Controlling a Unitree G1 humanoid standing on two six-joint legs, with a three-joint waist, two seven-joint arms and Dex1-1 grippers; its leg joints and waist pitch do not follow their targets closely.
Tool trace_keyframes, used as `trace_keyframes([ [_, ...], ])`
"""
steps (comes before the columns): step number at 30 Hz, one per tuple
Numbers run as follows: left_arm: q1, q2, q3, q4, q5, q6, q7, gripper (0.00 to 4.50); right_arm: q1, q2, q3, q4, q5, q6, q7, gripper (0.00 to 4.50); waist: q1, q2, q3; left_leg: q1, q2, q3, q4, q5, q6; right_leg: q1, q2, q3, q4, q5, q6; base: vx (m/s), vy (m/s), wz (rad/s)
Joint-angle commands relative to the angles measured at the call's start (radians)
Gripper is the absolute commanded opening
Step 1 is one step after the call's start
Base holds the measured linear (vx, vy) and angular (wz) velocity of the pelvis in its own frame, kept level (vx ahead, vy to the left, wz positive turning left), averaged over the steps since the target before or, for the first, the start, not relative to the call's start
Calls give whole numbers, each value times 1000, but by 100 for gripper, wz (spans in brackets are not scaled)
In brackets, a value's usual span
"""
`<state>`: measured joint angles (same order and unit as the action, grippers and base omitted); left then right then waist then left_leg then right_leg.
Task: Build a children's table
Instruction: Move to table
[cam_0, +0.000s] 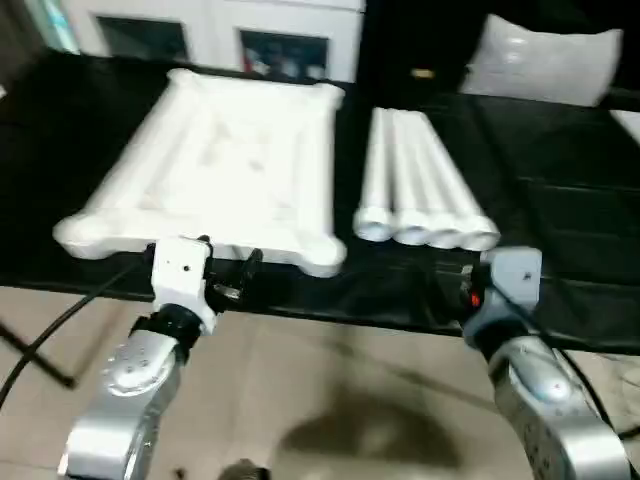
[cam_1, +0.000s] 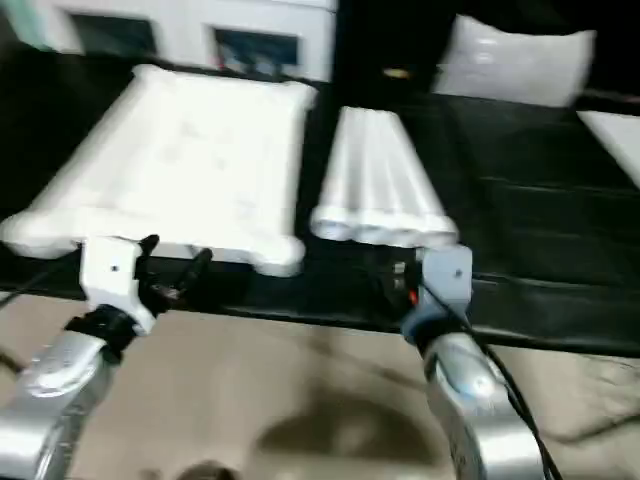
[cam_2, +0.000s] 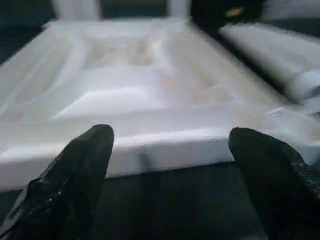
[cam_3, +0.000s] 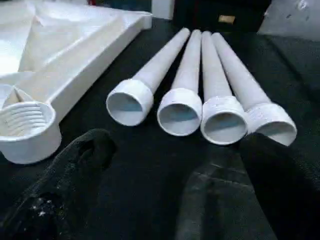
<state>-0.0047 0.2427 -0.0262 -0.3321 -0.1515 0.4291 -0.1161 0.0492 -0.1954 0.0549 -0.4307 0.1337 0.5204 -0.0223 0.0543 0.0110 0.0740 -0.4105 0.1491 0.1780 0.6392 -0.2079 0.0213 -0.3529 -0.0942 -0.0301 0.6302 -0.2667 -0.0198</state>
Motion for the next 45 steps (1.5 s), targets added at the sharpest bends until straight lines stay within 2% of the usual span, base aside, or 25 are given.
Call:
trace_keyframes([
  [1, 6, -18, -23, -30, 27, 31, 22, 415, -5, 4, -12, -17, -39, 24, -38, 450, -21, 21, -49, 58, 99, -49, -139, -13, 58, -17, 20, -16, -13, 8, -69, -36, 181, 12],
  [4, 19, -10, -9, -21, 71, -35, 40, 415, -16, 15, 12, 1, 8, 33, -18, 450, -30, 6, -58, 54, 67, -54, -147, -384, -191, 0, -26, 16, -66, -109, -2, -86, 110, 3],
  [6, 18, -11, 11, -20, 39, -25, 30, 415, -19, 31, 15, 8, 27, 36, -20, 450, -34, 7, -55, 58, 60, -55, -144, -485, -226, -14, -33, 25, -82, -210, 16, -85, 5, -8],
  [20, -14, -52, 10, -91, -12, 114, 32, 415, -58, 93, 39, 35, 45, 73, 28, 450, -73, -15, -14, 73, 53, -77, -156, -790, -197, -24, -30, -14, -149, -640, 53, -67, -14, -10],
  [21, -17, -48, 4, -91, -7, 111, 28, 415, -59, 101, 30, 44, 51, 72, 27, 450, -73, 1, -6, 55, 64, -63, -215, -918, -215, 15, 11, -57, -103, -522, 33, 0, 0, 0],
  [22, -19, -45, 0, -91, -3, 108, 24, 415, -61, 107, 24, 50, 56, 72, 25, 450, -17, 25, -1, -54, 63, 0, -312, -1033, -220, 122, 41, -92, 112, -251, 7, -95, 21, -1],
  [23, -20, -45, 0, -92, -2, 110, 24, 415, -62, 110, 20, 55, 58, 70, 24, 450, 30, 3, -22, -40, 57, 71, -281, -844, -158, 125, 34, -46, 117, -336, 11, -86, -11, 16],
  [24, -20, -45, 1, -93, -2, 110, 24, 415, -63, 113, 17, 58, 60, 69, 23, 450, 30, 3, -22, -40, 57, 71, -281, -844, -158, 125, 34, -46, 117, -336, 11, 13, -106, 26],
  [25, -21, -55, 9, -96, -6, 119, 31, 415, -75, 110, 13, 71, 67, 70, 36, 450, -19, -73, 37, 158, 3, -45, 171, -164, -55, -155, -174, 79, -282, -1298, -24, 86, -116, 25],
  [26, -21, -59, 12, -97, -7, 123, 33, 415, -79, 108, 12, 74, 69, 72, 41, 450, -6, -57, 7, 68, 2, -76, 144, -96, -21, -18, -176, 135, -243, -1280, -92, 222, -75, -2],
  [27, -18, -61, 16, -94, -6, 123, 33, 415, -89, 104, 14, 83, 72, 79, 50, 450, 7, -71, 26, -6, -18, -121, 123, -118, -42, 106, -151, 125, -181, -1088, -133, 150, 38, 9],
  [28, -15, -55, 13, -92, 1, 122, 31, 415, -97, 102, 14, 91, 80, 78, 60, 450, 28, -41, -6, 89, 6, -102, 25, -250, -47, 92, -85, 100, -143, -822, -161, 150, 38, 9],
  [29, -12, -47, 9, -91, 9, 123, 27, 415, -103, 101, 14, 97, 88, 71, 71, 450, -6, -19, 0, 182, 55, -124, -110, -444, -44, 14, 36, 20, -71, -522, -182, -25, -6, 44],
  [30, -12, -47, 9, -91, 9, 123, 27, 415, -103, 101, 14, 97, 88, 71, 71, 450, -6, -19, 0, 182, 55, -124, -110, -444, -44, 14, 36, 20, -71, -522, -182, -51, -23, 23],
  [31, -12, -45, 14, -93, 9, 127, 29, 415, -110, 98, 15, 112, 88, 62, 80, 450, -57, 32, -56, 246, 114, -223, -150, -392, 61, -34, 39, -18, 63, -96, -65, -13, -5, 20],
  [32, -13, -45, 18, -93, 8, 129, 30, 415, -111, 98, 16, 121, 87, 57, 82, 450, -65, 29, -58, 252, 116, -229, -143, -327, 135, -55, 35, -26, 81, -58, -19, 98, 49, -3],
  [34, -18, -46, 24, -97, 0, 134, 29, 415, -111, 89, 25, 129, 68, 47, 85, 450, -79, 10, -53, 233, 115, -196, -135, -159, 313, -96, 9, -28, 93, 11, 50, 142, 37, 1],
  [36, -21, -46, 25, -96, -4, 136, 29, 415, -110, 91, 28, 124, 64, 49, 92, 450, -81, -21, -48, 200, 80, -141, -140, -161, 300, -67, -8, -13, 32, 61, 1, 116, -37, 7],
  [37, -24, -46, 27, -94, -2, 134, 28, 415, -111, 90, 36, 112, 67, 56, 103, 450, -27, -105, -39, 33, -50, -95, -35, -263, 231, 105, -117, 86, -124, -281, 41, 110, -56, 9],
  [38, -26, -46, 29, -94, 1, 132, 27, 415, -115, 85, 43, 105, 66, 59, 108, 450, -24, -93, -58, 22, -36, -108, 92, -167, 148, 129, -220, 107, -174, -565, 64, 124, -64, 26],
  [41, -31, -52, 33, -97, 3, 134, 33, 415, -122, 77, 51, 94, 67, 56, 122, 450, -16, -68, -63, -32, -11, -104, 101, -38, 75, 152, -207, 16, -170, -420, -40, 150, -33, 49],
  [42, -31, -53, 31, -96, 2, 128, 31, 415, -122, 69, 60, 94, 64, 52, 133, 450, -28, -43, -63, 31, 8, -102, 47, -15, 23, 106, -148, 43, -161, -423, -124, 177, -3, 26],
  [43, -31, -53, 29, -96, 1, 124, 29, 415, -121, 64, 67, 95, 61, 48, 140, 450, -20, -2, -53, 40, 38, -79, -73, 95, 18, 134, -38, -54, -144, -351, -194, 177, -3, 26],
  [44, -29, -45, 15, -90, 5, 115, 15, 415, -119, 50, 80, 96, 42, 50, 138, 450, -34, 30, -43, 85, 64, -115, -111, -36, 25, 88, 20, -76, -91, -302, -147, 239, 51, 2],
  [45, -30, -43, 8, -86, 4, 113, 6, 415, -117, 46, 82, 93, 34, 46, 135, 450, -84, 23, -87, 232, 150, -223, -123, -68, 138, -37, 47, -66, 61, -189, -66, 248, 55, 10],
])
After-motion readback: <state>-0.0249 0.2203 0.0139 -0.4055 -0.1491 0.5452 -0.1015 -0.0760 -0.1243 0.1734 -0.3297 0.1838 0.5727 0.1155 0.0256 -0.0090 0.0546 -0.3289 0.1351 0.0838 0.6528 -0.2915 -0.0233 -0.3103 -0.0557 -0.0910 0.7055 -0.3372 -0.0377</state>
